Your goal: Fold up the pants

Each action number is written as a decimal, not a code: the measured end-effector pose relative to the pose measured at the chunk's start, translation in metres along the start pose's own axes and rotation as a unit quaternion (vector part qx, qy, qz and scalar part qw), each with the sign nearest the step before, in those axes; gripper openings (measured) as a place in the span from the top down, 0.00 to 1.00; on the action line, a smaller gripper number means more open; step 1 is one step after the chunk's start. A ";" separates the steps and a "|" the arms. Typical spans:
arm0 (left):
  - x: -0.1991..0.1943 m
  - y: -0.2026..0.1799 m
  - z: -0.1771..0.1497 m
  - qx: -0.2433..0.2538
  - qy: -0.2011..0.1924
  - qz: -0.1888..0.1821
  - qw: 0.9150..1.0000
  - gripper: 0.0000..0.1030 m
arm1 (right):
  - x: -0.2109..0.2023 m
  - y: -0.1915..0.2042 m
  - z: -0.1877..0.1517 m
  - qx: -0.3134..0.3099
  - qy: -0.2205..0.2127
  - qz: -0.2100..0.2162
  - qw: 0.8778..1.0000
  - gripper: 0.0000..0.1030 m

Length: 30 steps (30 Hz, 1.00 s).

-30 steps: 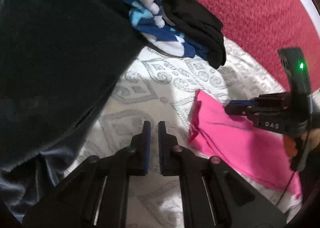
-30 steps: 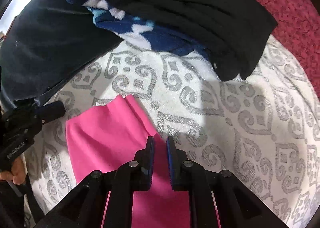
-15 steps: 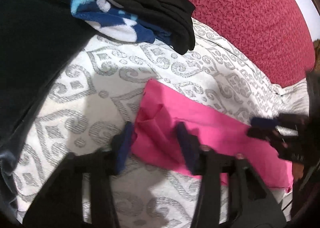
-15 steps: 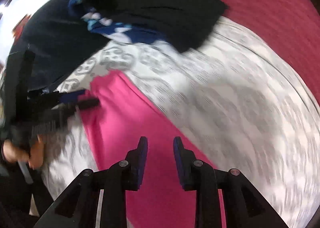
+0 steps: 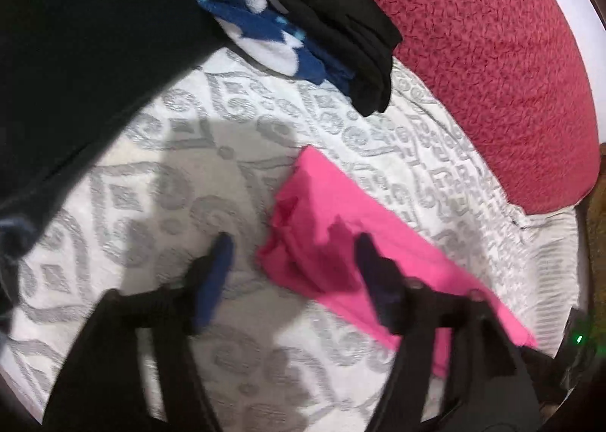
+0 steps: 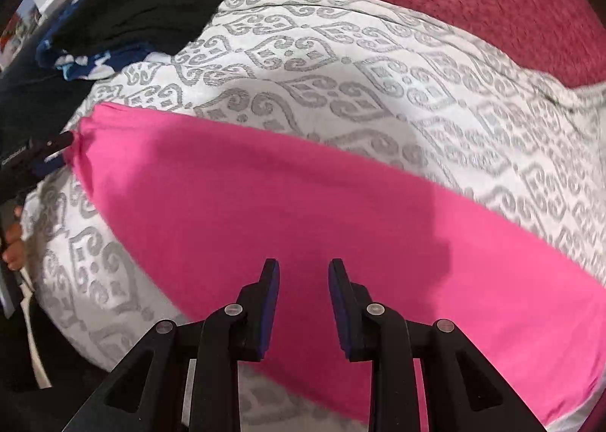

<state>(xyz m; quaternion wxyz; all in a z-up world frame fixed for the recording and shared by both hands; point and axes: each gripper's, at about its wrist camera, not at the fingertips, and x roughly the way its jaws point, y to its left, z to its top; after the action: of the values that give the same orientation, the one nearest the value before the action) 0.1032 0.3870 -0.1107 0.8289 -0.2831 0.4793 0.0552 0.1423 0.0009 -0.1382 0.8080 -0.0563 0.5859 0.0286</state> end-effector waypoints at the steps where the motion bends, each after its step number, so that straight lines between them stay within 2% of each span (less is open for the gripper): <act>1: 0.004 -0.005 0.001 0.009 0.001 0.014 1.000 0.28 | -0.002 -0.001 -0.003 0.003 -0.002 0.003 1.000 0.74; 3: 0.011 -0.016 0.002 0.038 0.001 0.043 0.998 0.30 | -0.008 -0.001 -0.006 0.008 -0.008 0.004 1.000 0.74; 4: 0.015 -0.022 0.002 0.054 0.003 0.055 0.997 0.46 | -0.012 -0.002 -0.009 0.009 -0.012 0.005 1.000 0.74; 5: 0.017 -0.024 0.002 0.059 0.007 0.055 0.997 0.79 | -0.016 -0.003 -0.011 0.011 -0.017 0.006 1.000 0.74; 6: 0.022 -0.025 0.004 0.055 0.023 0.047 0.997 0.89 | -0.020 -0.004 -0.013 0.014 -0.022 0.007 1.000 0.73; 9: 0.019 -0.023 0.006 0.043 0.017 0.043 0.998 0.92 | -0.027 -0.010 -0.019 0.022 -0.028 0.013 0.999 0.73; 19: -0.015 -0.064 0.005 0.087 -0.018 0.050 0.995 0.92 | -0.033 -0.038 -0.044 0.055 -0.033 0.027 0.998 0.73; 25: -0.029 -0.111 -0.001 0.130 -0.030 0.042 0.990 0.92 | -0.034 -0.076 -0.071 0.107 -0.029 0.051 0.992 0.73; 30: -0.030 -0.171 -0.022 0.184 -0.024 0.016 0.983 0.92 | -0.038 -0.105 -0.093 0.146 -0.036 0.065 0.987 0.73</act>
<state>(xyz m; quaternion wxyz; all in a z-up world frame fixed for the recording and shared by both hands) 0.1321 0.2384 -0.0233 0.8772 -0.1165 0.4655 -0.0135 0.0544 -0.1142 -0.1247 0.8245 0.1014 0.5567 -0.0023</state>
